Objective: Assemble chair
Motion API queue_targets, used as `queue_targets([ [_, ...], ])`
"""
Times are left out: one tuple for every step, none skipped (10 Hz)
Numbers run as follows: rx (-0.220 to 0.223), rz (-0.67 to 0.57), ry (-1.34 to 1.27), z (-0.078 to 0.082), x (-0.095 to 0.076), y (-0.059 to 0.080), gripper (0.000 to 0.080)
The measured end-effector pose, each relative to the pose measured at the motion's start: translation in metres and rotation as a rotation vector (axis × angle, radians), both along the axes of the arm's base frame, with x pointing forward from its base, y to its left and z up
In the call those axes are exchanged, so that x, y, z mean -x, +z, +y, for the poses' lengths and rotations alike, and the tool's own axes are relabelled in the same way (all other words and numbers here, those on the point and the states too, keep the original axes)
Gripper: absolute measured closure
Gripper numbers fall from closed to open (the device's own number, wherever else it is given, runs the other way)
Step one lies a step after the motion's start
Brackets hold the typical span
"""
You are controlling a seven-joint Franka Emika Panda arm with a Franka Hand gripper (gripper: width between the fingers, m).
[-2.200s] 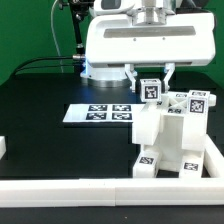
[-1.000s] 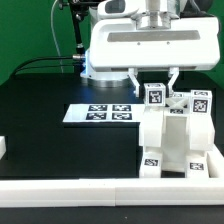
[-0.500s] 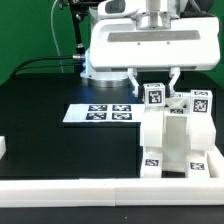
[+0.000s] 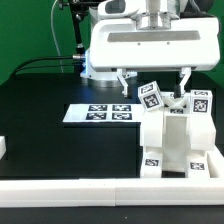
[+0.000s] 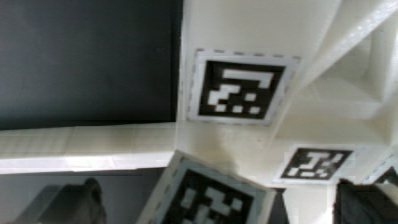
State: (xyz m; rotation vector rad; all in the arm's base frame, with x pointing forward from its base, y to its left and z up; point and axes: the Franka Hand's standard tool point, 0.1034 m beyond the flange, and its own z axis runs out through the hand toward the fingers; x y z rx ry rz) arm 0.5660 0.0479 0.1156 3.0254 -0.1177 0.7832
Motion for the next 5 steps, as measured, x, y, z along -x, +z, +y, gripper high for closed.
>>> queue_targets([
  [-0.006, 0.031, 0.000, 0.001, 0.001, -0.001, 0.0151],
  [-0.018, 0.067, -0.001, 0.004, -0.002, 0.004, 0.0150],
  [-0.022, 0.061, -0.002, 0.004, -0.008, 0.010, 0.0150],
  [-0.036, 0.150, -0.005, 0.005, -0.006, 0.008, 0.0150],
  [-0.053, 0.249, -0.007, 0.008, -0.007, 0.010, 0.0150],
])
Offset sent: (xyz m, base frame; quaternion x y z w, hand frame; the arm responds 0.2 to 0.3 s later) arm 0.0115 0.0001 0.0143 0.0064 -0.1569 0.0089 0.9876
